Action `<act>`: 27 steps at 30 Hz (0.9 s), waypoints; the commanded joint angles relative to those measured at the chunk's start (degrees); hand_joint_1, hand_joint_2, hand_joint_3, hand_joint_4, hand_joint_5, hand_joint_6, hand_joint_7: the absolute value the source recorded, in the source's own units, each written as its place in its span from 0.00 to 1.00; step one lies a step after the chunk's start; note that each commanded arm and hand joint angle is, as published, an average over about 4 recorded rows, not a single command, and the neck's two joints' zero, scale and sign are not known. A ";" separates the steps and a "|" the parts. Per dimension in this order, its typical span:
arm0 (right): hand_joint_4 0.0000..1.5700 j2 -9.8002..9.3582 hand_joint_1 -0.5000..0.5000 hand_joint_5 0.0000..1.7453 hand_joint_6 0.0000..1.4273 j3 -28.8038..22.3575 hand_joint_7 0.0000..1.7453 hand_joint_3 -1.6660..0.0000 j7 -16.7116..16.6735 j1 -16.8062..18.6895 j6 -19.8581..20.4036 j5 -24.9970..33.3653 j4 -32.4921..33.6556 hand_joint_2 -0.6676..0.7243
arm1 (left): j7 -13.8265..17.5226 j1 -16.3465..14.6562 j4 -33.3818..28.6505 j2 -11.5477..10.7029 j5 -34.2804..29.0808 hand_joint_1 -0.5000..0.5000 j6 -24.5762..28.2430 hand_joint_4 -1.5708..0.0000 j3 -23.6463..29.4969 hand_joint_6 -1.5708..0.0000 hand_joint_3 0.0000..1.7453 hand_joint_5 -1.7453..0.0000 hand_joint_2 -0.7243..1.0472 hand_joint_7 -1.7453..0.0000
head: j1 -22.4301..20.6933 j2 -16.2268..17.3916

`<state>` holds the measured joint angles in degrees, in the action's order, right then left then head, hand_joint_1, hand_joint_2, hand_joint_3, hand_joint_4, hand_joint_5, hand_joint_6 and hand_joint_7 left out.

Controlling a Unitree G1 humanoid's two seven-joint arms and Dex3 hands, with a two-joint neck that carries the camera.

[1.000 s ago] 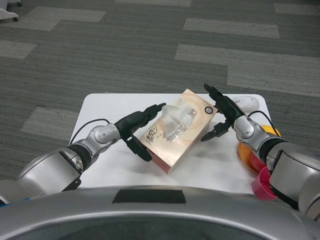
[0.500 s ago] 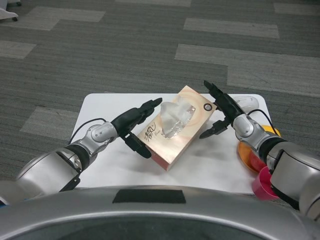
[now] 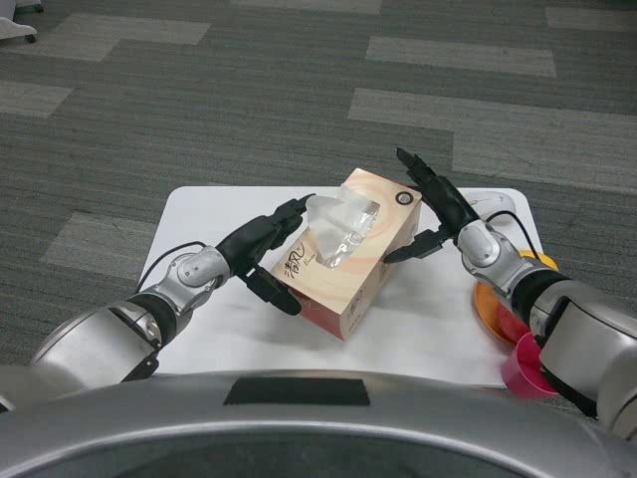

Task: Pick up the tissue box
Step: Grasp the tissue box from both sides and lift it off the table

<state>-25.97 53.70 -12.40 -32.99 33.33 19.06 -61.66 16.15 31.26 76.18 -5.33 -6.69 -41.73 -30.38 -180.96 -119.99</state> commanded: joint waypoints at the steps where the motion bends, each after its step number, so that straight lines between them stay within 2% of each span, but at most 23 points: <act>1: 0.24 0.92 0.04 0.17 0.00 -0.17 0.00 0.86 0.84 0.49 1.21 -0.15 1.90 0.27 | 0.13 -0.04 -1.80 0.14 -0.98 1.00 -1.09 0.93 0.94 1.00 0.05 1.00 0.65 1.00 | -0.01 0.01; 27: 0.25 0.48 0.04 0.17 0.00 -1.89 0.00 0.86 1.32 1.48 1.65 -0.26 3.79 0.27 | 0.37 -1.99 -7.71 0.14 -0.87 1.00 -4.32 0.94 4.41 1.00 0.05 1.00 0.65 1.00 | -0.02 -0.26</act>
<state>-27.13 51.48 -11.99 -31.94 33.33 19.37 -59.96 16.63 28.77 70.19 -5.54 -6.71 -44.66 -26.55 -180.97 -120.25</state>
